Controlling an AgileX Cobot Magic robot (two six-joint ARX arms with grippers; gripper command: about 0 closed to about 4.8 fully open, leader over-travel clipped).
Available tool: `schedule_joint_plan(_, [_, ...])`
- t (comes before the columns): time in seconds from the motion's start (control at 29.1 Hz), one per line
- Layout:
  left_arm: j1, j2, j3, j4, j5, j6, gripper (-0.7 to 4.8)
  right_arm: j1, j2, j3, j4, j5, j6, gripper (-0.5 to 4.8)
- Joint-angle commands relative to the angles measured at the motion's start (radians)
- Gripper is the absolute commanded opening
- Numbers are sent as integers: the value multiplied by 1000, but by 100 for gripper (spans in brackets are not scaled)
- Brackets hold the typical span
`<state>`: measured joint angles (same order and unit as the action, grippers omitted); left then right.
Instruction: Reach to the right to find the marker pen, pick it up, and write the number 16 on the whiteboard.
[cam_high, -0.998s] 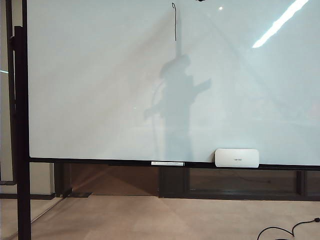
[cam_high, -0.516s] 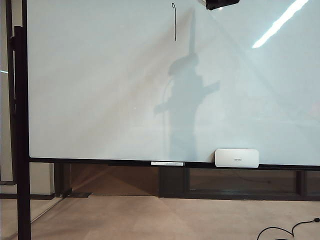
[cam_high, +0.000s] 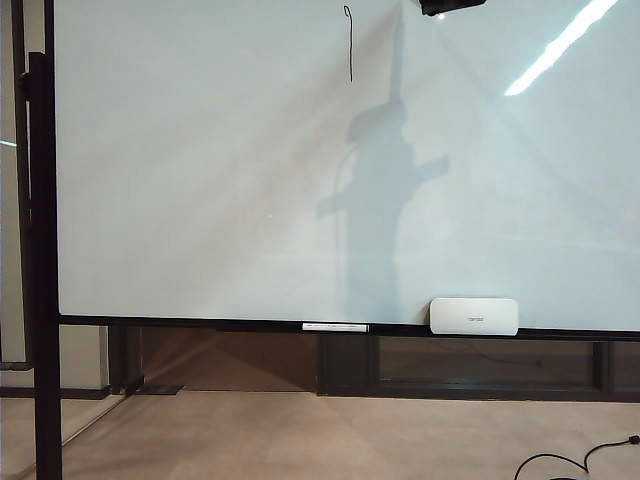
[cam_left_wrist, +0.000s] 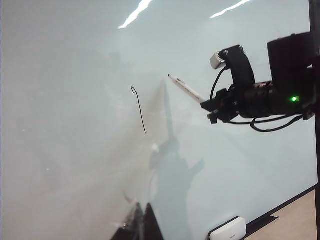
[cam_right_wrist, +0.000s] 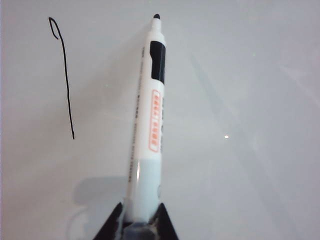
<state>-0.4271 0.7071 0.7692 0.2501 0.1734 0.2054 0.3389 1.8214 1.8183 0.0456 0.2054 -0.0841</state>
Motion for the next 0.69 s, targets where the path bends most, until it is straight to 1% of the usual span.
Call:
schedule_joint_plan(0.03, [0,-3,6,13,3,5,-6,-1,5,3,19,0,-2,-2])
schedule_joint_plan(0.69, [0,-3,6,13,-4,30,-6,-21,26,5,42,-2,-2,-2])
